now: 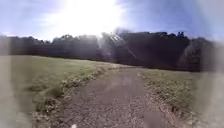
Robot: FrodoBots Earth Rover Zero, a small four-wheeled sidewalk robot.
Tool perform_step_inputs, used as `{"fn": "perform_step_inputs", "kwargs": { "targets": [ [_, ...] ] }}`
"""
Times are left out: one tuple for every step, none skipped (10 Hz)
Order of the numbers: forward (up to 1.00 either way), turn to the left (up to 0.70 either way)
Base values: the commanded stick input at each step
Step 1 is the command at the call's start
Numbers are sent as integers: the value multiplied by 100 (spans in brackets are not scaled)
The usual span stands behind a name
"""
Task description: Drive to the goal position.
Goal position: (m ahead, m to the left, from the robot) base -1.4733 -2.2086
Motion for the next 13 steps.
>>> {"fn": "perform_step_inputs", "kwargs": {
  "targets": [
    [70,0],
    [66,0],
    [53,0],
    [19,0],
    [4,0],
    [-1,0],
    [-5,0],
    [-20,0],
    [-70,0],
    [-70,0],
    [-70,0],
    [-70,0],
    [-70,0]
  ]
}}
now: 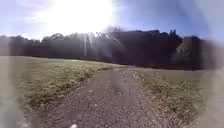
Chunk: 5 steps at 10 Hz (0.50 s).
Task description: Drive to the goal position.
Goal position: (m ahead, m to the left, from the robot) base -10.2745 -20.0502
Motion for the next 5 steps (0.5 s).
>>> {"fn": "perform_step_inputs", "kwargs": {
  "targets": [
    [-70,0],
    [-70,0],
    [-70,0],
    [-70,0],
    [-70,0]
  ]
}}
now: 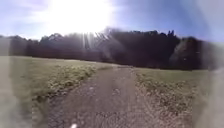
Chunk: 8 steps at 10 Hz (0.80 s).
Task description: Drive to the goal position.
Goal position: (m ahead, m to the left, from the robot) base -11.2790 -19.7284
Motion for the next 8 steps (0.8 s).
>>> {"fn": "perform_step_inputs", "kwargs": {
  "targets": [
    [-70,0],
    [-70,0],
    [-70,0],
    [-70,0],
    [-70,0],
    [-70,0],
    [-70,0],
    [-70,0]
  ]
}}
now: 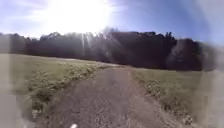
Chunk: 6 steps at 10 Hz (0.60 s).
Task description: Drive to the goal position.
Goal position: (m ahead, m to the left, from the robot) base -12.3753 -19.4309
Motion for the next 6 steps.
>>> {"fn": "perform_step_inputs", "kwargs": {
  "targets": [
    [-70,0],
    [-70,0],
    [-70,0],
    [-70,0],
    [-70,0],
    [-70,0]
  ]
}}
